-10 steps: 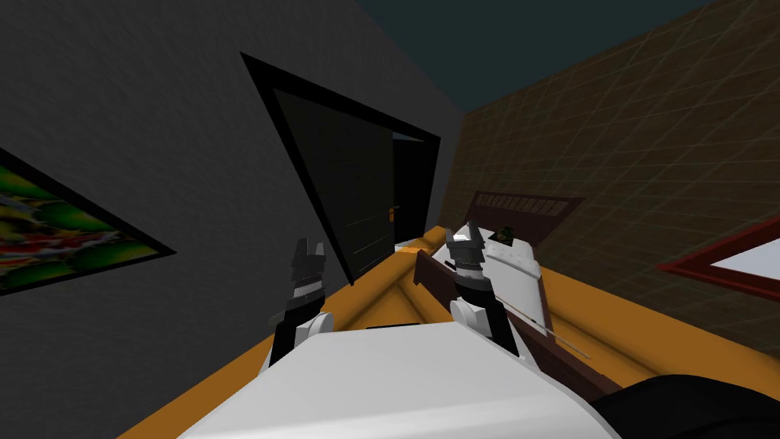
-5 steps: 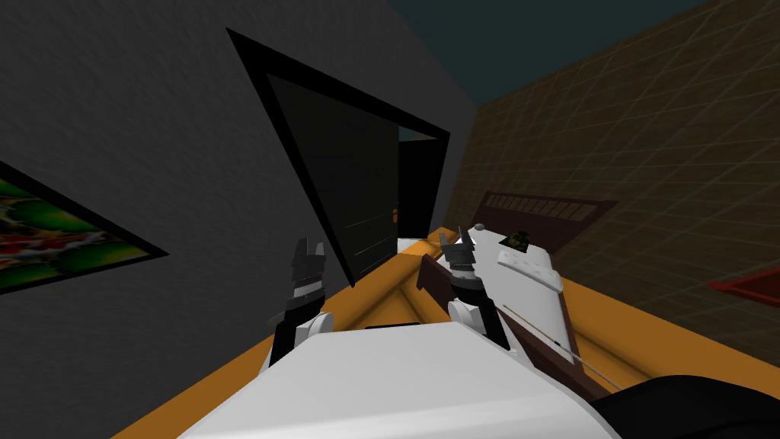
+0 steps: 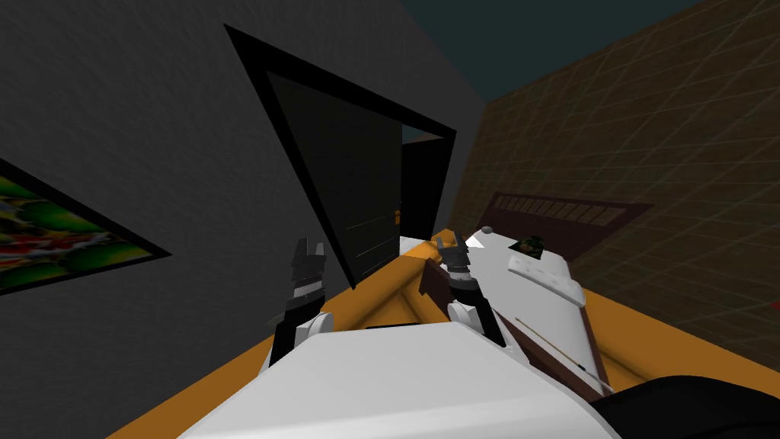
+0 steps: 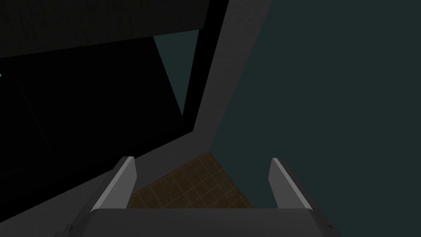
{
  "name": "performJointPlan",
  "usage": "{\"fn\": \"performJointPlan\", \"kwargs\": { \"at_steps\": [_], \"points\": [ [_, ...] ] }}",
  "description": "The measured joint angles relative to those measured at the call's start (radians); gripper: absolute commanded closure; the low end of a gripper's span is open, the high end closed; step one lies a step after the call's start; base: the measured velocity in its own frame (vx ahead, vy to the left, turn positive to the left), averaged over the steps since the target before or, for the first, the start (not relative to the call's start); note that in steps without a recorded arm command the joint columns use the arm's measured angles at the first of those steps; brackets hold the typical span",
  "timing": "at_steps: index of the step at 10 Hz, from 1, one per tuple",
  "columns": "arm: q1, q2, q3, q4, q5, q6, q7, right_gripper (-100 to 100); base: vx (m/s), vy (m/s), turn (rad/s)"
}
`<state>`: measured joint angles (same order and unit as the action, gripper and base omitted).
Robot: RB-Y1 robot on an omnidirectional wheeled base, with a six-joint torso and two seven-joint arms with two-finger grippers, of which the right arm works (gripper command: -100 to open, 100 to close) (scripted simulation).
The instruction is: Push the door open
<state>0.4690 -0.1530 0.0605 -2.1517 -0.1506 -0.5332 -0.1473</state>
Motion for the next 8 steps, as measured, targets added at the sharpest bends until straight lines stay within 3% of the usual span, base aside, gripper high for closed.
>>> {"fn": "performJointPlan", "kwargs": {
  "at_steps": [8],
  "points": [
    [-0.044, -0.096, 0.028, 0.177, -0.036, -0.051, -0.050, -100, 0.096, -0.022, 0.086]
  ]
}}
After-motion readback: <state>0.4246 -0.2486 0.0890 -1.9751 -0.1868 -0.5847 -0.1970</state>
